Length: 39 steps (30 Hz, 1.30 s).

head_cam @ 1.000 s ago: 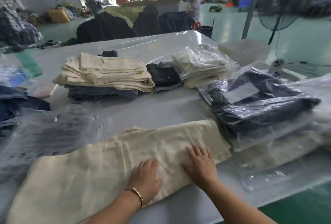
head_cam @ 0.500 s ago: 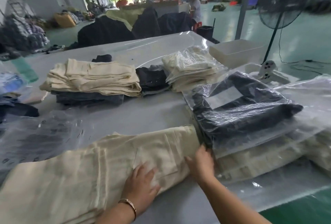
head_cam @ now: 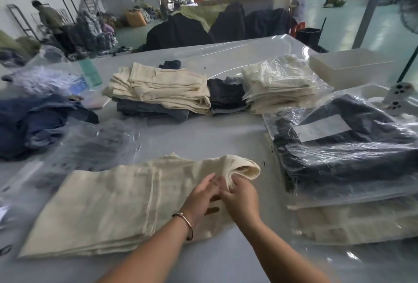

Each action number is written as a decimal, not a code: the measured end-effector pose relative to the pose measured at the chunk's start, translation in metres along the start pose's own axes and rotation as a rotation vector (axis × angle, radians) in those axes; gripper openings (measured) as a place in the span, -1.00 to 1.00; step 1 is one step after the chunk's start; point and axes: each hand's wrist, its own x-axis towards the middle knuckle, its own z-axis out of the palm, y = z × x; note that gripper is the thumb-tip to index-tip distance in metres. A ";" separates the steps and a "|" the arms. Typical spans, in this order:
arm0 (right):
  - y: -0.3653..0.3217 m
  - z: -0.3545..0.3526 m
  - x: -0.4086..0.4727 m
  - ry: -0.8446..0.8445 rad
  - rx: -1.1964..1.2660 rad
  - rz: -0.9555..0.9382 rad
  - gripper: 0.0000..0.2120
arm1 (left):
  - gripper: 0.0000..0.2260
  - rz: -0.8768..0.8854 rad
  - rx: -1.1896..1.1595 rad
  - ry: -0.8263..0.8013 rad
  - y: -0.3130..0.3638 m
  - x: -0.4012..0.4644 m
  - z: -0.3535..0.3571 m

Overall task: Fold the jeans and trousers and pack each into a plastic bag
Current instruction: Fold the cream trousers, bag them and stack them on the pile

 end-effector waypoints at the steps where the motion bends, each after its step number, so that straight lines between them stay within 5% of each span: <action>1: -0.010 0.007 -0.009 -0.053 -0.053 -0.118 -0.90 | -0.58 0.016 -0.028 0.027 0.005 0.003 0.000; 3: -0.023 0.019 -0.024 -0.146 -0.132 -0.314 -0.74 | -0.66 0.054 -0.048 0.143 0.011 0.008 -0.006; 6: -0.020 0.022 -0.029 -0.067 -0.009 -0.412 -0.84 | -0.82 0.066 0.031 0.340 0.011 0.012 -0.033; 10: 0.003 0.027 -0.012 0.279 0.102 -0.067 -0.79 | -0.92 0.080 0.012 0.353 0.006 0.012 -0.070; 15: -0.002 0.073 -0.005 0.030 0.148 0.186 -0.54 | -0.67 0.096 0.000 0.351 0.022 0.005 -0.125; 24: -0.118 0.202 -0.022 -0.216 0.050 -0.180 -0.57 | -0.90 0.326 -0.078 0.587 0.025 -0.034 -0.339; 27: -0.136 0.244 -0.025 -0.152 -0.384 -0.271 -0.50 | -0.90 0.201 -0.001 0.651 0.001 -0.042 -0.410; 30: -0.125 0.270 -0.030 -0.246 -0.655 -0.134 -0.43 | -0.79 -0.070 0.307 0.735 -0.044 -0.041 -0.463; 34: -0.107 0.281 -0.036 -0.345 -0.718 -0.046 -0.43 | -0.68 -0.225 0.409 0.701 -0.079 -0.032 -0.488; 39: -0.114 0.270 -0.026 -0.085 -0.585 0.188 -0.45 | -0.28 -0.332 0.419 0.690 -0.076 -0.027 -0.480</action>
